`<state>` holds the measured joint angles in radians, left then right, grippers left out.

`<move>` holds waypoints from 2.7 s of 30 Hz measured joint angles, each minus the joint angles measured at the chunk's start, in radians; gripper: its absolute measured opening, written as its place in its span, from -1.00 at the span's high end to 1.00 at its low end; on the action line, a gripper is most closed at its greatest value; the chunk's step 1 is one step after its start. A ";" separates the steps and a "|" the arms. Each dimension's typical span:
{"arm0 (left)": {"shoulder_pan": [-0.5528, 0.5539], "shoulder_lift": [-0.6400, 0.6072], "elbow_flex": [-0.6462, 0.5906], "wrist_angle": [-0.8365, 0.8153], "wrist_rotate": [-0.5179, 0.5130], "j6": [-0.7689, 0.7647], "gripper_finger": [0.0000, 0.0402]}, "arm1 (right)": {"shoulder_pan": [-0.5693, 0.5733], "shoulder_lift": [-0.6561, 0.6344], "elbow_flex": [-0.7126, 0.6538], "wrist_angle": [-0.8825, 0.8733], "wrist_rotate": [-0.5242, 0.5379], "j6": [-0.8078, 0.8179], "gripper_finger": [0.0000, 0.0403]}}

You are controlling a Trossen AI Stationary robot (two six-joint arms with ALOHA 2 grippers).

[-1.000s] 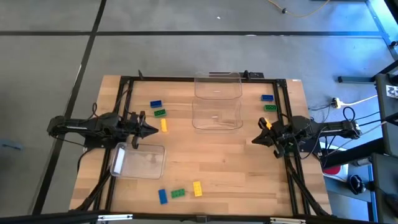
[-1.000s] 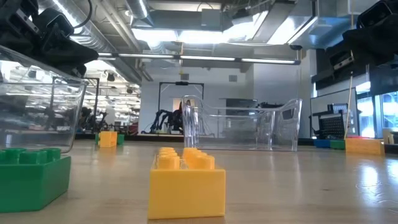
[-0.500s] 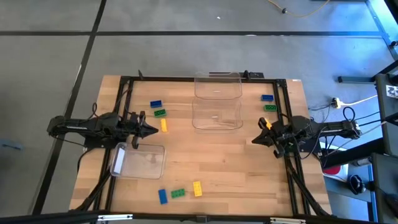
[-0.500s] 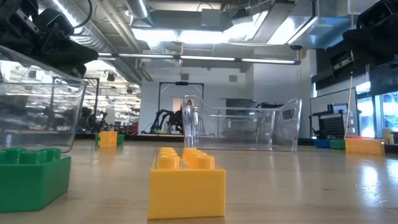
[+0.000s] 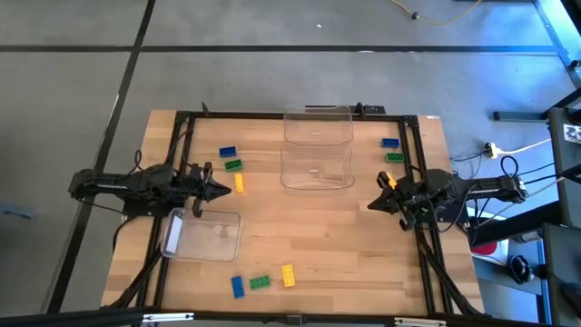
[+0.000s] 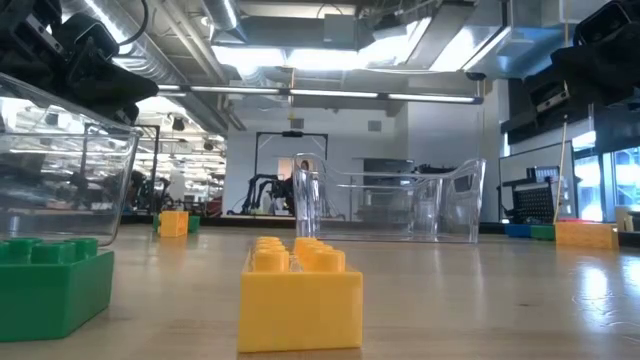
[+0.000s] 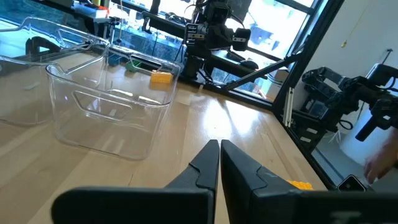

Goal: Sort & place blocks by color

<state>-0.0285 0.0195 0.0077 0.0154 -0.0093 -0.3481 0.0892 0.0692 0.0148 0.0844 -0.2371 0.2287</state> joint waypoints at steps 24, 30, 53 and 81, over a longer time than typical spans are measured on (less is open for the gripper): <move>0.000 0.000 0.000 0.000 0.000 0.000 0.96 | 0.000 0.000 0.000 0.000 0.000 0.001 0.94; 0.000 0.000 0.000 0.000 0.000 0.000 0.96 | 0.000 0.000 0.000 0.000 0.000 0.000 0.94; 0.000 0.000 0.000 0.000 0.000 0.000 0.96 | 0.000 0.000 0.000 0.000 0.000 0.001 0.94; 0.000 0.223 0.319 -0.021 -0.376 0.001 0.42 | 0.000 0.000 0.000 0.000 0.000 0.001 0.94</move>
<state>-0.0282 0.2424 0.3272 -0.0053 -0.3854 -0.3470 0.0891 0.0692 0.0151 0.0842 -0.2371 0.2294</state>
